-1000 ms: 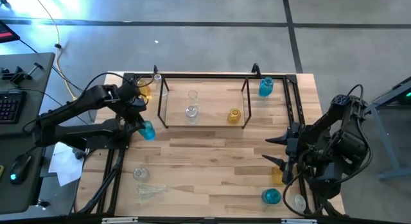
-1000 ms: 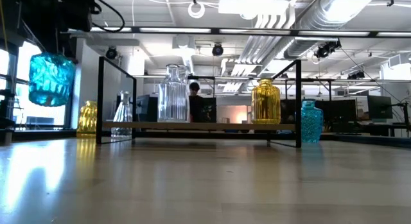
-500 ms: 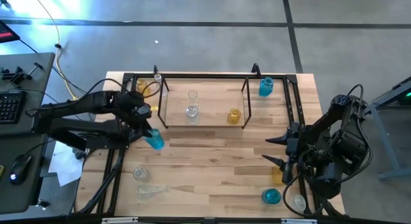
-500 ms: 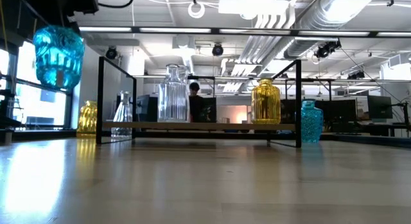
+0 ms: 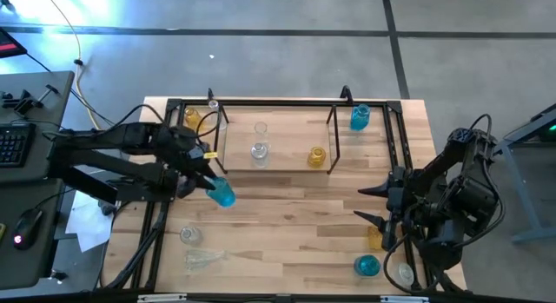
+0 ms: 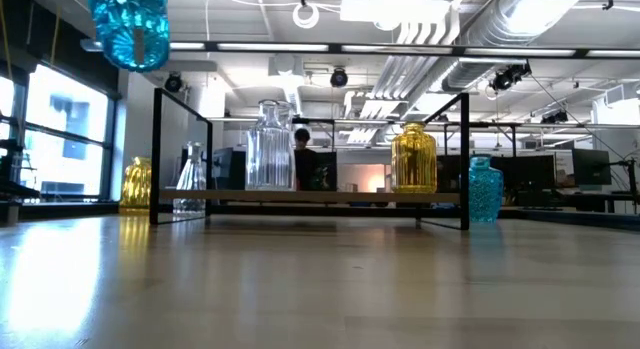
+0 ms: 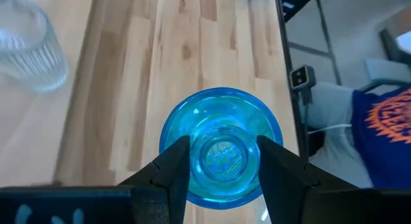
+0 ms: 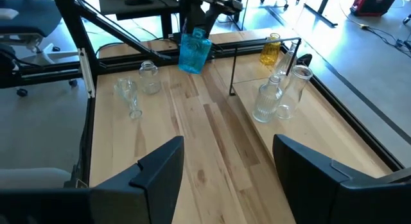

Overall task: Sort vases onto shelf
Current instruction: Put the blue vase on the shelf

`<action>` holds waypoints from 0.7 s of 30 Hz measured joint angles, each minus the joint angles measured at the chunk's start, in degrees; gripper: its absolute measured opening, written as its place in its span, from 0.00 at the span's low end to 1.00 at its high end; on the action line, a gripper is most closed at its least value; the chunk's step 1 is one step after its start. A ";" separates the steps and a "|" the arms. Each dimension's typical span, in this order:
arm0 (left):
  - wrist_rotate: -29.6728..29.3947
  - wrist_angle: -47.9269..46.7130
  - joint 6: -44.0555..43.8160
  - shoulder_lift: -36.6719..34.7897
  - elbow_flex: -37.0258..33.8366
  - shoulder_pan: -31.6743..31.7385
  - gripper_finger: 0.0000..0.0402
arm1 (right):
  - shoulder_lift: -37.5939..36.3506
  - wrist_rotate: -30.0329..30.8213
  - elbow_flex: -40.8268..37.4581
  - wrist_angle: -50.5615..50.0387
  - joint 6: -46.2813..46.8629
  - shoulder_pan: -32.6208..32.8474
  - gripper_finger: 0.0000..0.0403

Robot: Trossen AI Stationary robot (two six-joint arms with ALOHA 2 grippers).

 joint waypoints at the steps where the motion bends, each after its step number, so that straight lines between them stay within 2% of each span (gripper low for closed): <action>1: -0.53 -0.11 0.67 1.10 0.89 -0.18 0.34 | 0.00 0.00 0.00 0.02 0.00 0.00 0.55; 7: -1.79 -2.23 6.51 9.54 7.67 -0.30 0.34 | 0.00 -0.01 0.00 0.42 0.00 0.00 0.55; 13: -5.14 -8.78 12.75 18.03 15.44 0.50 0.34 | 0.69 -0.32 0.00 0.63 0.09 0.01 0.55; 21: -8.36 -13.78 18.71 23.67 20.72 3.93 0.34 | 2.01 -1.01 0.00 0.98 0.24 0.82 0.55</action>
